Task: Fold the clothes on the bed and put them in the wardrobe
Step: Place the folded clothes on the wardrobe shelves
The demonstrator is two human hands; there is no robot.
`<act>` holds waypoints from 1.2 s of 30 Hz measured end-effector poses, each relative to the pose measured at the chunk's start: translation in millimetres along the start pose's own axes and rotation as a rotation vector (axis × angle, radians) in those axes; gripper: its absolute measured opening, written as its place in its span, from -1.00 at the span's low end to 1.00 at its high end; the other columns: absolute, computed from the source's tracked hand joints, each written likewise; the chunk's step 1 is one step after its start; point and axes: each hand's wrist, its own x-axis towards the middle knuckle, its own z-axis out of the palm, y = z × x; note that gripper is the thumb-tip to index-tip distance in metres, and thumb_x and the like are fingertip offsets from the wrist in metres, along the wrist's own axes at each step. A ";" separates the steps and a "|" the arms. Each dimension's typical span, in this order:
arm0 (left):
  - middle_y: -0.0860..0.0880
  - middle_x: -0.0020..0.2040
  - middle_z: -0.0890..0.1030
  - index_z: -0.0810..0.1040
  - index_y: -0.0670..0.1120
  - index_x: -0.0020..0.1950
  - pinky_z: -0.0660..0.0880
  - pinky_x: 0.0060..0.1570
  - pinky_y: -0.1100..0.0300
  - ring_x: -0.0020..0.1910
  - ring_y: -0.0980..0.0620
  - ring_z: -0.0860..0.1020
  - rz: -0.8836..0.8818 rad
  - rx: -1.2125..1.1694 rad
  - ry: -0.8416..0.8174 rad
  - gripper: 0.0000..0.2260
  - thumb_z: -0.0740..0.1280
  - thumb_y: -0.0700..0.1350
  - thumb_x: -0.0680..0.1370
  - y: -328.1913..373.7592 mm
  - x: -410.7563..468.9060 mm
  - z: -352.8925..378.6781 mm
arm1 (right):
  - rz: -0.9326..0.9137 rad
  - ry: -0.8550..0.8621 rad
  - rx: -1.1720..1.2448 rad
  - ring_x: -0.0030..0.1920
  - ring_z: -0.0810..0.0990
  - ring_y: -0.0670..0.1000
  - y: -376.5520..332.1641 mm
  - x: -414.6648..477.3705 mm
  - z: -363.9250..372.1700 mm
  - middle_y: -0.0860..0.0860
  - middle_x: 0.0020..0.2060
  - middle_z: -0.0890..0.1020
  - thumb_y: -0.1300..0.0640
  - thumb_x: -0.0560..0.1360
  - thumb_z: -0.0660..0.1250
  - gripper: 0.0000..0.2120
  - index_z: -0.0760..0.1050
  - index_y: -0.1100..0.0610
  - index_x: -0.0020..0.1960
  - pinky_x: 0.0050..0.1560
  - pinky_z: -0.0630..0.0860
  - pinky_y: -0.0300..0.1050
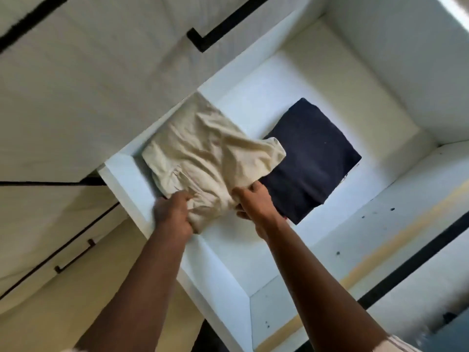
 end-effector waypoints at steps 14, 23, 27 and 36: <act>-0.01 0.69 -0.28 -0.29 0.18 0.66 0.19 0.46 -0.44 0.66 -0.26 -0.17 1.155 1.434 -0.384 0.09 0.46 0.20 0.42 -28.0 21.5 82.9 | -0.117 0.811 -0.077 0.42 0.30 0.14 30.7 21.0 -69.1 0.08 0.39 0.31 -0.10 0.43 0.49 -0.23 0.22 -0.04 0.53 0.37 0.39 0.05; 0.07 0.62 -0.47 -0.43 0.17 0.62 0.14 0.41 -0.56 0.63 -0.32 -0.25 0.969 1.750 -0.338 0.18 0.52 0.21 0.45 16.1 73.5 78.9 | -0.015 0.799 0.219 0.25 0.54 0.11 19.3 39.1 -91.9 0.00 0.27 0.52 -0.09 0.35 0.55 -0.20 0.26 0.00 0.48 0.36 0.52 0.09; 0.06 0.58 -0.55 -0.46 0.15 0.61 0.11 0.43 -0.55 0.62 -0.32 -0.30 0.893 1.816 -0.304 0.19 0.51 0.22 0.45 14.9 65.1 86.9 | 0.055 0.671 0.453 0.11 0.63 0.09 10.6 41.1 -99.8 -0.04 0.09 0.62 0.00 0.29 0.64 -0.36 0.43 0.06 0.26 0.22 0.61 0.08; 0.11 0.53 -0.61 -0.45 0.19 0.60 0.04 0.46 -0.54 0.61 -0.28 -0.37 0.825 1.804 -0.351 0.18 0.52 0.19 0.44 16.2 62.3 89.6 | -0.012 0.178 0.952 -0.26 0.64 0.11 -56.1 16.5 -111.9 0.10 -0.21 0.66 0.29 0.46 0.28 -0.87 0.61 0.21 -0.11 -0.12 0.62 -0.06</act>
